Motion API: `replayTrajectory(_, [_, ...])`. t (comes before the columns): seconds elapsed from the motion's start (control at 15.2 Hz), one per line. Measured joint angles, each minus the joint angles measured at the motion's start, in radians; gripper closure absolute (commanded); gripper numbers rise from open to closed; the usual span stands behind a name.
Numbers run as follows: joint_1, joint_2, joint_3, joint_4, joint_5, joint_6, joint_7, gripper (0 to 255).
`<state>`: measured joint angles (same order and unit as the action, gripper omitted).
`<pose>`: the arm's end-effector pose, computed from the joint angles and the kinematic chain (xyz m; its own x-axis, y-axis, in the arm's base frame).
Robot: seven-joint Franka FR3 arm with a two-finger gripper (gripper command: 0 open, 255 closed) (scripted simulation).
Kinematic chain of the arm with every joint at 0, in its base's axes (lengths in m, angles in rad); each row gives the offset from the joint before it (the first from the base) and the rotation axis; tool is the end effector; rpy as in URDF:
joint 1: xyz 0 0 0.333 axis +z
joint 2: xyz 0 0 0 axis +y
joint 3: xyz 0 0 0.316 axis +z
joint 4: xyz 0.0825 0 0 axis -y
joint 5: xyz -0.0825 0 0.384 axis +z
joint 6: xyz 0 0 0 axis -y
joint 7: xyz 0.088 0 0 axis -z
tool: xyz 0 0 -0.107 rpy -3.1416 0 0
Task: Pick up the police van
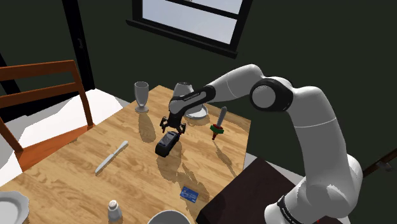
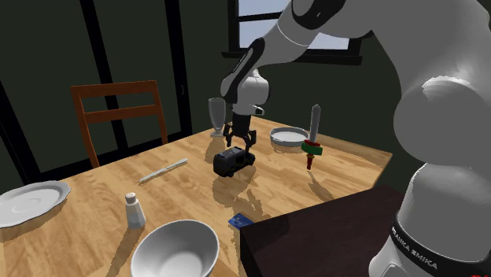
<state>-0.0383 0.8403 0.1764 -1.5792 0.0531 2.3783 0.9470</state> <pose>0.6869 0.0805 0.1453 0.6150 -0.7727 -0.1571 -0.7872 -0.6133 -0.0652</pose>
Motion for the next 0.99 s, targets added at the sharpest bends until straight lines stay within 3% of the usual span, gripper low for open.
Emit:
replayTrajectory(0.07, [0.001, 0.006, 0.0, 0.003, 0.0, 0.003, 0.0, 255])
replayTrajectory(0.99, [-0.003, -0.017, 0.001, -0.002, 0.001, -0.015, 0.0, 255])
